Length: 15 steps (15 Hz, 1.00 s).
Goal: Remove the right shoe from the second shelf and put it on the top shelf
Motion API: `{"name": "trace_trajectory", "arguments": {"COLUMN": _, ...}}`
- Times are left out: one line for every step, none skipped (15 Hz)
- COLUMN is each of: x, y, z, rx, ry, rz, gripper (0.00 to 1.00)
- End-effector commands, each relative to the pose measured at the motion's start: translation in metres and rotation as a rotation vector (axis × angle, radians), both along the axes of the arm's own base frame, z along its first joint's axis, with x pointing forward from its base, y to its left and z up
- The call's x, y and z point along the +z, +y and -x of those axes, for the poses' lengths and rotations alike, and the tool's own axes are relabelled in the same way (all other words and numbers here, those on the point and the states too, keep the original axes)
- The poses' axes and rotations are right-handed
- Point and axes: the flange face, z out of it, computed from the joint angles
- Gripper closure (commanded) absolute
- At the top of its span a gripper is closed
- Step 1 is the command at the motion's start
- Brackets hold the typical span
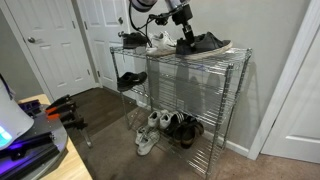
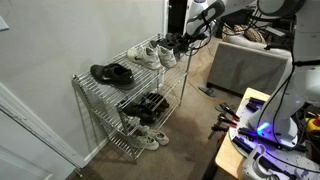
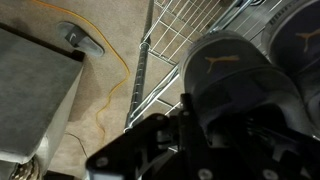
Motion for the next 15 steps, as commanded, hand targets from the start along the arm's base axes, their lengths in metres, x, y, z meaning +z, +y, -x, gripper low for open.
{"name": "trace_trajectory", "arguments": {"x": -0.004, "y": -0.009, "z": -0.017, "rx": 0.028, "ry": -0.007, "rz": 0.006, "gripper": 0.64}}
{"name": "trace_trajectory", "arguments": {"x": -0.006, "y": -0.01, "z": -0.018, "rx": 0.032, "ry": -0.008, "rz": 0.007, "gripper": 0.6}}
{"name": "trace_trajectory", "arguments": {"x": -0.008, "y": -0.011, "z": -0.019, "rx": 0.038, "ry": -0.008, "rz": 0.008, "gripper": 0.53}}
{"name": "trace_trajectory", "arguments": {"x": -0.007, "y": -0.011, "z": -0.019, "rx": 0.041, "ry": -0.012, "rz": 0.01, "gripper": 0.47}}
{"name": "trace_trajectory", "arguments": {"x": -0.005, "y": -0.01, "z": -0.018, "rx": 0.048, "ry": -0.015, "rz": 0.013, "gripper": 0.4}}
{"name": "trace_trajectory", "arguments": {"x": -0.003, "y": -0.009, "z": -0.015, "rx": 0.056, "ry": -0.022, "rz": 0.017, "gripper": 0.34}}
{"name": "trace_trajectory", "arguments": {"x": 0.001, "y": -0.007, "z": -0.012, "rx": 0.067, "ry": -0.031, "rz": 0.024, "gripper": 0.28}}
{"name": "trace_trajectory", "arguments": {"x": 0.005, "y": -0.005, "z": -0.009, "rx": 0.076, "ry": -0.04, "rz": 0.036, "gripper": 0.21}}
{"name": "trace_trajectory", "arguments": {"x": 0.008, "y": -0.004, "z": -0.007, "rx": 0.085, "ry": -0.049, "rz": 0.048, "gripper": 0.16}}
{"name": "trace_trajectory", "arguments": {"x": 0.011, "y": -0.004, "z": -0.006, "rx": 0.091, "ry": -0.059, "rz": 0.06, "gripper": 0.08}}
{"name": "trace_trajectory", "arguments": {"x": 0.014, "y": -0.003, "z": -0.004, "rx": 0.094, "ry": -0.067, "rz": 0.07, "gripper": 0.03}}
{"name": "trace_trajectory", "arguments": {"x": 0.016, "y": -0.003, "z": -0.001, "rx": 0.093, "ry": -0.075, "rz": 0.075, "gripper": 0.0}}
{"name": "trace_trajectory", "arguments": {"x": 0.019, "y": -0.003, "z": 0.002, "rx": 0.088, "ry": -0.083, "rz": 0.075, "gripper": 0.0}}
{"name": "trace_trajectory", "arguments": {"x": 0.021, "y": -0.002, "z": 0.006, "rx": 0.083, "ry": -0.089, "rz": 0.075, "gripper": 0.0}}
{"name": "trace_trajectory", "arguments": {"x": 0.021, "y": -0.002, "z": 0.01, "rx": 0.073, "ry": -0.093, "rz": 0.075, "gripper": 0.0}}
